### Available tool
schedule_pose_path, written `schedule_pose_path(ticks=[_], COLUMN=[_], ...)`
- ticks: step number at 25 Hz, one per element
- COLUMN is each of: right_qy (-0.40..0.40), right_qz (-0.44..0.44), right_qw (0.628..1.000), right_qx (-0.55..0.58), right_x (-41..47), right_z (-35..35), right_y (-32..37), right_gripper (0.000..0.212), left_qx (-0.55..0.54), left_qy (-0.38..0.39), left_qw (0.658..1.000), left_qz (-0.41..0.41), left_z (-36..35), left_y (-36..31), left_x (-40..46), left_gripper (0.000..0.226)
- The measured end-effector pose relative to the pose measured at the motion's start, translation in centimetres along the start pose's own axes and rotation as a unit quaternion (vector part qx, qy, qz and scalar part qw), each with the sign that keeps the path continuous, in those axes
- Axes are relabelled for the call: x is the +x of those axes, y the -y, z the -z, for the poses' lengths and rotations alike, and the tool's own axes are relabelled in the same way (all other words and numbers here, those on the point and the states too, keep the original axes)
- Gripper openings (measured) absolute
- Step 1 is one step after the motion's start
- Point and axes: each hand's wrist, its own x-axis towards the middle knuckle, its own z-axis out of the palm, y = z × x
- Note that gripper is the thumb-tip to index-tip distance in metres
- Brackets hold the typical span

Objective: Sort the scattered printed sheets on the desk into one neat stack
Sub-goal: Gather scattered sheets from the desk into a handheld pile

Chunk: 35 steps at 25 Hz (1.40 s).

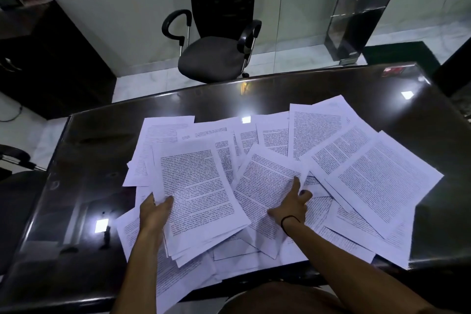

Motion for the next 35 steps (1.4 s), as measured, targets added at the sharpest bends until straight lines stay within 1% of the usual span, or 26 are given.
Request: schedule_pose_path(ticks=[2, 5, 6, 8, 9, 11, 12, 13, 14, 15, 17, 18, 19, 20, 21, 22, 23, 25, 26, 27, 28, 29, 30, 31, 32, 35], right_qy=[-0.009, -0.043, -0.037, 0.005, 0.036, 0.123, 0.162, 0.194, 0.199, 0.186, 0.124, 0.094, 0.073, 0.062, 0.051, 0.044, 0.043, 0.042, 0.038, 0.037, 0.04, 0.046, 0.049, 0.05, 0.049, 0.014], right_qz=[0.02, 0.051, 0.06, 0.088, 0.107, 0.157, 0.179, 0.202, 0.226, 0.253, 0.311, 0.318, 0.324, 0.329, 0.343, 0.357, 0.377, 0.421, 0.442, 0.465, 0.487, 0.508, 0.527, 0.542, 0.546, 0.517], right_qw=[0.998, 0.985, 0.982, 0.978, 0.975, 0.96, 0.95, 0.94, 0.938, 0.94, 0.942, 0.937, 0.932, 0.925, 0.913, 0.898, 0.881, 0.849, 0.836, 0.823, 0.811, 0.799, 0.786, 0.775, 0.776, 0.796], right_qx=[0.062, 0.158, 0.176, 0.19, 0.192, 0.197, 0.195, 0.194, 0.172, 0.135, -0.036, -0.106, -0.147, -0.18, -0.216, -0.252, -0.282, -0.316, -0.323, -0.323, -0.321, -0.318, -0.319, -0.32, -0.313, -0.314], right_x=[-0.2, -0.4, 0.0, 0.8, 0.9, 0.8, 0.3, -0.3, -0.6, -0.6, 0.7, 1.3, 1.8, 2.1, 2.2, 2.1, 1.9, 1.1, 0.6, 0.0, -0.8, -1.5, -2.3, -2.9, -3.0, -1.6], right_z=[0.5, 1.5, 2.0, 3.3, 4.0, 4.9, 5.1, 5.5, 6.0, 6.8, 9.2, 10.7, 12.0, 13.0, 13.8, 14.3, 14.6, 14.7, 14.6, 14.4, 13.9, 13.3, 12.5, 11.9, 11.7, 13.1], right_y=[0.2, 0.7, 0.9, 1.4, 1.6, 2.2, 2.8, 3.5, 4.0, 4.4, 5.2, 5.6, 6.0, 6.8, 7.8, 9.1, 10.5, 13.3, 14.6, 15.7, 16.5, 17.0, 17.4, 17.5, 17.4, 16.3], right_gripper=[0.122, 0.102, 0.101, 0.097, 0.083, 0.039, 0.024, 0.017, 0.016, 0.016, 0.018, 0.021, 0.021, 0.019, 0.015, 0.011, 0.011, 0.021, 0.021, 0.017, 0.009, 0.004, 0.004, 0.007, 0.007, 0.007], left_qx=[-0.005, -0.007, -0.005, 0.019, 0.032, 0.032, 0.008, -0.015, -0.034, -0.037, -0.019, 0.014, 0.068, 0.129, 0.201, 0.257, 0.291, 0.32, 0.345, 0.387, 0.428, 0.467, 0.507, 0.527, 0.529, 0.442], left_qy=[0.006, 0.03, 0.046, 0.097, 0.134, 0.185, 0.193, 0.191, 0.183, 0.176, 0.167, 0.17, 0.179, 0.193, 0.203, 0.203, 0.195, 0.19, 0.178, 0.159, 0.146, 0.135, 0.128, 0.118, 0.106, 0.069], left_qw=[1.0, 1.0, 0.999, 0.995, 0.99, 0.982, 0.981, 0.981, 0.983, 0.984, 0.985, 0.983, 0.977, 0.962, 0.936, 0.908, 0.885, 0.836, 0.801, 0.764, 0.737, 0.722, 0.712, 0.712, 0.72, 0.784], left_qz=[0.002, 0.002, 0.007, 0.011, 0.007, -0.003, -0.004, -0.006, -0.006, -0.01, -0.038, -0.062, -0.099, -0.146, -0.206, -0.26, -0.308, -0.403, -0.457, -0.492, -0.502, -0.493, -0.469, -0.45, -0.436, -0.43], left_z=[-0.2, -0.4, -0.5, -0.5, -0.8, -1.9, -2.5, -3.1, -3.5, -3.9, -3.8, -3.6, -3.5, -3.4, -3.8, -4.6, -5.7, -8.1, -9.2, -10.1, -11.1, -12.1, -12.9, -13.2, -13.2, -10.9], left_y=[-0.3, -1.4, -1.8, -2.9, -3.6, -4.9, -5.5, -6.0, -6.3, -6.7, -7.4, -7.9, -8.4, -9.1, -9.8, -10.5, -11.2, -12.7, -13.4, -13.9, -14.4, -14.7, -14.9, -14.9, -14.8, -14.3], left_x=[-0.2, -0.7, -0.8, -0.8, -0.8, -1.2, -1.5, -1.8, -2.2, -2.6, -2.7, -2.8, -2.8, -3.1, -3.3, -3.8, -4.2, -5.6, -6.3, -6.9, -7.6, -8.3, -8.8, -9.1, -9.0, -7.3], left_gripper=[0.037, 0.037, 0.036, 0.036, 0.036, 0.03, 0.027, 0.025, 0.024, 0.023, 0.024, 0.024, 0.02, 0.013, 0.013, 0.019, 0.023, 0.028, 0.028, 0.025, 0.023, 0.022, 0.022, 0.023, 0.024, 0.026])
